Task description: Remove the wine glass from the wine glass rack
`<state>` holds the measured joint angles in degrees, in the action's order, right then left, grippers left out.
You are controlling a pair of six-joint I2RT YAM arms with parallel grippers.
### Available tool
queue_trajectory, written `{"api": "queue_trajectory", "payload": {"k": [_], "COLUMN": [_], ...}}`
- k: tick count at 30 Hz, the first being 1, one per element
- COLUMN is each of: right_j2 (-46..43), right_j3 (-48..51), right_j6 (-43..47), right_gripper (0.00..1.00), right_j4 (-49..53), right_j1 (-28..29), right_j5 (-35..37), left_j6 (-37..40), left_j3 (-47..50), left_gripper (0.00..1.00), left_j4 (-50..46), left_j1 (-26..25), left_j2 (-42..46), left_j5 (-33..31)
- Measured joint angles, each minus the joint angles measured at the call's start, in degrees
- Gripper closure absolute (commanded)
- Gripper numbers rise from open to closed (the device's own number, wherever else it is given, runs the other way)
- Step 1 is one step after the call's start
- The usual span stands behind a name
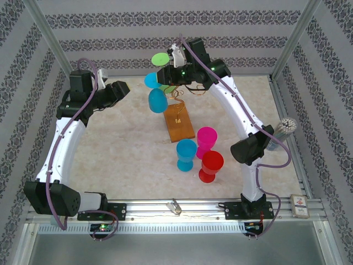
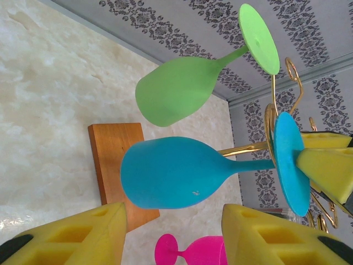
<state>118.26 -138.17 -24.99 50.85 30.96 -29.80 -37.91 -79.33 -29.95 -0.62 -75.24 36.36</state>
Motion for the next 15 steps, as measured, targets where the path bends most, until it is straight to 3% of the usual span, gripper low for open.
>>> {"api": "queue_trajectory", "payload": {"k": [15], "right_j2": [0.0], "right_j3": [-0.24], "right_j6": [-3.8], "right_gripper": [0.92], "right_j4": [-1.29], "right_j1": [-0.48], "right_j5": [-3.32], "left_j6": [-0.46], "left_j3": [0.35], "left_gripper": [0.5], "left_j4": [0.98], "left_j1": [0.37], "left_j2": [0.33], "left_j5": [0.04]}}
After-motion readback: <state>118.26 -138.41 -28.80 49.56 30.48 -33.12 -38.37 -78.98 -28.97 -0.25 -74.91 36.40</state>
